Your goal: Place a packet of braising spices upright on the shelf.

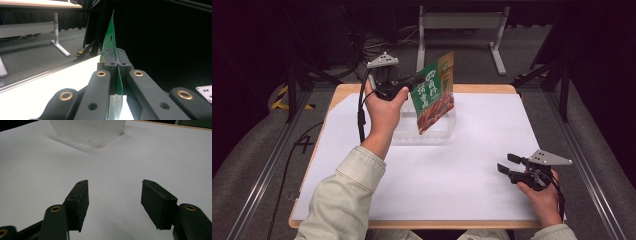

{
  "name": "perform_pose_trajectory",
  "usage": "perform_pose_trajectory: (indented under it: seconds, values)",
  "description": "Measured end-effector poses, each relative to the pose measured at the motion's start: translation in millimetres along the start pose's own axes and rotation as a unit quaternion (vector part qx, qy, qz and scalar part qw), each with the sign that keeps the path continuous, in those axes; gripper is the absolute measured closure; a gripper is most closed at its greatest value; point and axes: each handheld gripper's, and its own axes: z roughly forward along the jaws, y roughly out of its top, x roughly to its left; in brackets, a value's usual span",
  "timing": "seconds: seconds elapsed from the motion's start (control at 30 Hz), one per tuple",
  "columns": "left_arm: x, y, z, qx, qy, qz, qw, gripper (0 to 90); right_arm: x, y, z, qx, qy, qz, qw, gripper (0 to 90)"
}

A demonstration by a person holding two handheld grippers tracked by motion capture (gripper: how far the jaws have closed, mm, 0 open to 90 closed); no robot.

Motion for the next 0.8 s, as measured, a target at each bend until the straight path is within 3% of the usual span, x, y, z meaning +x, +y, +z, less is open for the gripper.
perform_pose_trajectory:
  seconds: [0.4,0.8]
  values:
    - [4.3,3.7,12.9,-0.007,0.018,-0.007,0.9998,90.0,0.2,-0.6,-1.8,-0.001,0.001,-0.001,1.0000,39.5]
    - [13.0,0.3,29.7,-0.010,0.036,-0.034,0.9987,89.9,0.8,-0.1,-1.6,-0.001,0.004,0.000,1.0000,39.5]
